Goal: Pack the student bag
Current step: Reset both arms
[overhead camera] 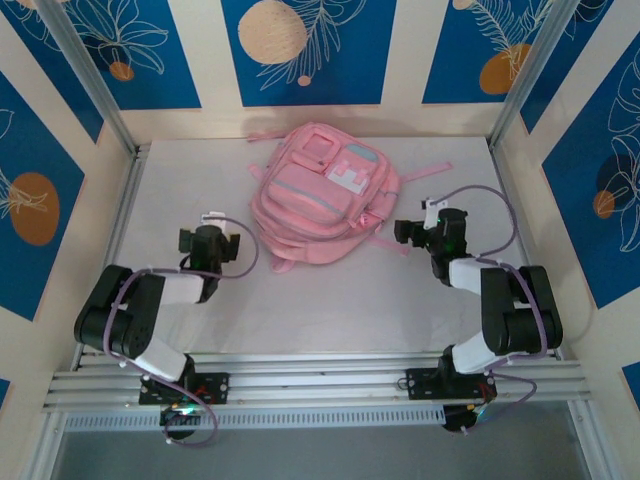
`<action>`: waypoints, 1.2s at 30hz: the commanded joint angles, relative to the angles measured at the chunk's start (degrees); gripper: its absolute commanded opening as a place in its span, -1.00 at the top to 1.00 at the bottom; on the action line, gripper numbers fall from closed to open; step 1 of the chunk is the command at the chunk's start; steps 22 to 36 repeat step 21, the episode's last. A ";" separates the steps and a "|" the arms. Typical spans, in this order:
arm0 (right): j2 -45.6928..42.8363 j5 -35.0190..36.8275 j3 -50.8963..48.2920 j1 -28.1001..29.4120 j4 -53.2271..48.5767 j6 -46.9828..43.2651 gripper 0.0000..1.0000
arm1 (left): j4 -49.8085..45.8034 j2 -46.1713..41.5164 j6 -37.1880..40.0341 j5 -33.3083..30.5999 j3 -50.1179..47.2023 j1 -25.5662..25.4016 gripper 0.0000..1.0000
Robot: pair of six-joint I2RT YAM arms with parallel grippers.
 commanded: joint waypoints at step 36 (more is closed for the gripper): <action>1.41 -4.13 -4.97 -0.72 13.61 1.79 -0.98 | 15.97 1.77 -2.41 12.18 -3.98 6.67 -1.00</action>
